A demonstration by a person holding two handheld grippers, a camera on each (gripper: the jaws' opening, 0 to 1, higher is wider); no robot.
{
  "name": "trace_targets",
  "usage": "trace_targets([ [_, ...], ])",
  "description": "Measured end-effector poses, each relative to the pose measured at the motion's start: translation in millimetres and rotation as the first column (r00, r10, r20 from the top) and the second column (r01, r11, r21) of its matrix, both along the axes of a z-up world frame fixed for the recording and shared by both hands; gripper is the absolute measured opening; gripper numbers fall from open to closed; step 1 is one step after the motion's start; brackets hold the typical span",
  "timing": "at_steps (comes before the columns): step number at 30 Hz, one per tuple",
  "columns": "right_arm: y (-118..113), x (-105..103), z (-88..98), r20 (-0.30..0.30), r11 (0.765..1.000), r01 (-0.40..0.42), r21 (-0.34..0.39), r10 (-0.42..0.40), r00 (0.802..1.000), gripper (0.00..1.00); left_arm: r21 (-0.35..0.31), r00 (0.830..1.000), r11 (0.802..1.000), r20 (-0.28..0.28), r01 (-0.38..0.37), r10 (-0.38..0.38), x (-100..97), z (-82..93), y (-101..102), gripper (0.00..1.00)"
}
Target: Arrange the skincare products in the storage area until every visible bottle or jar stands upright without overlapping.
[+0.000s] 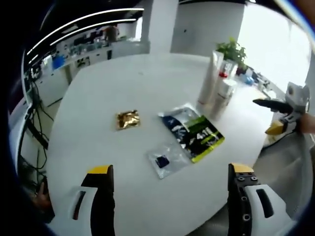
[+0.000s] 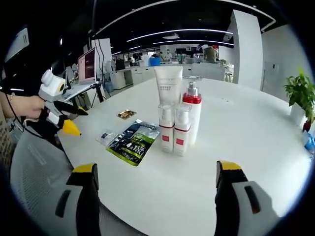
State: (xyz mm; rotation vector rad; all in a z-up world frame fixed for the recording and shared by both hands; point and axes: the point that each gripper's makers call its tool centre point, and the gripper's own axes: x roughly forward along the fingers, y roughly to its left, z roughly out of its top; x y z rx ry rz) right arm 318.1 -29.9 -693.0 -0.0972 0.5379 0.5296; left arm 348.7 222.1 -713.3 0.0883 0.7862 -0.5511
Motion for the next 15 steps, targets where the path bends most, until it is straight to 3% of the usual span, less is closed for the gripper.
trace_targets([
  [15,-3,1,-1.4,-0.012,1.0,0.017,0.004,-0.017,1.0,0.99,0.081,0.999,0.997,-0.04,-0.01,0.013,42.1,-18.4,5,0.92],
])
